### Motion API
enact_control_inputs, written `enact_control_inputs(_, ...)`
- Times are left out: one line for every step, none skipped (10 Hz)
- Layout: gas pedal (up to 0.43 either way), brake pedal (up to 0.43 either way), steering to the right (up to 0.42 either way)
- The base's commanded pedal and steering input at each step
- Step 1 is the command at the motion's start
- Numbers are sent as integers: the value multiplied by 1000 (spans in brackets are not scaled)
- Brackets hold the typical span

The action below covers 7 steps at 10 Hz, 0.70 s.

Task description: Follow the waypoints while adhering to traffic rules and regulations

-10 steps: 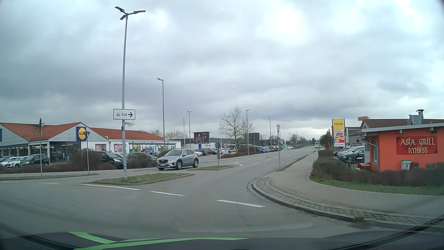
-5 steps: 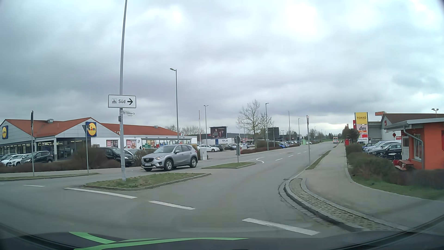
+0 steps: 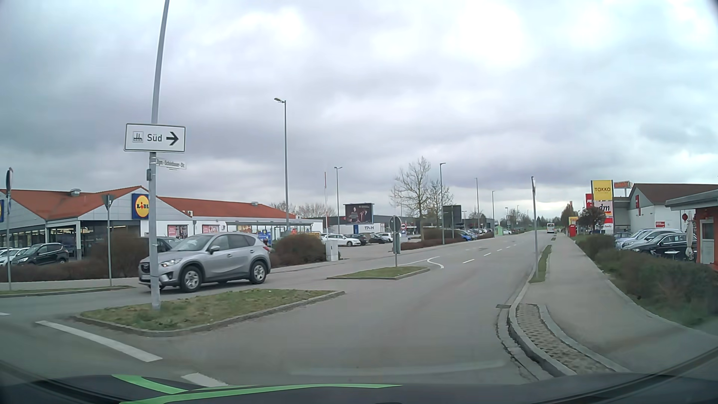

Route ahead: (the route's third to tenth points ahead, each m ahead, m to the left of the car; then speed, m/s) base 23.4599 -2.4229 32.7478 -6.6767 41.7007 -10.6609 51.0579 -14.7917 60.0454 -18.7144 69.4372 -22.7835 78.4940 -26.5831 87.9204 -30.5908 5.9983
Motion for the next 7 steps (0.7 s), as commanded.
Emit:
enact_control_inputs(110, 0, 28)
enact_control_inputs(118, 0, 39)
enact_control_inputs(118, 0, 55)
enact_control_inputs(118, 0, 76)
enact_control_inputs(118, 0, 98)
enact_control_inputs(118, 0, 112)
enact_control_inputs(130, 0, 128)
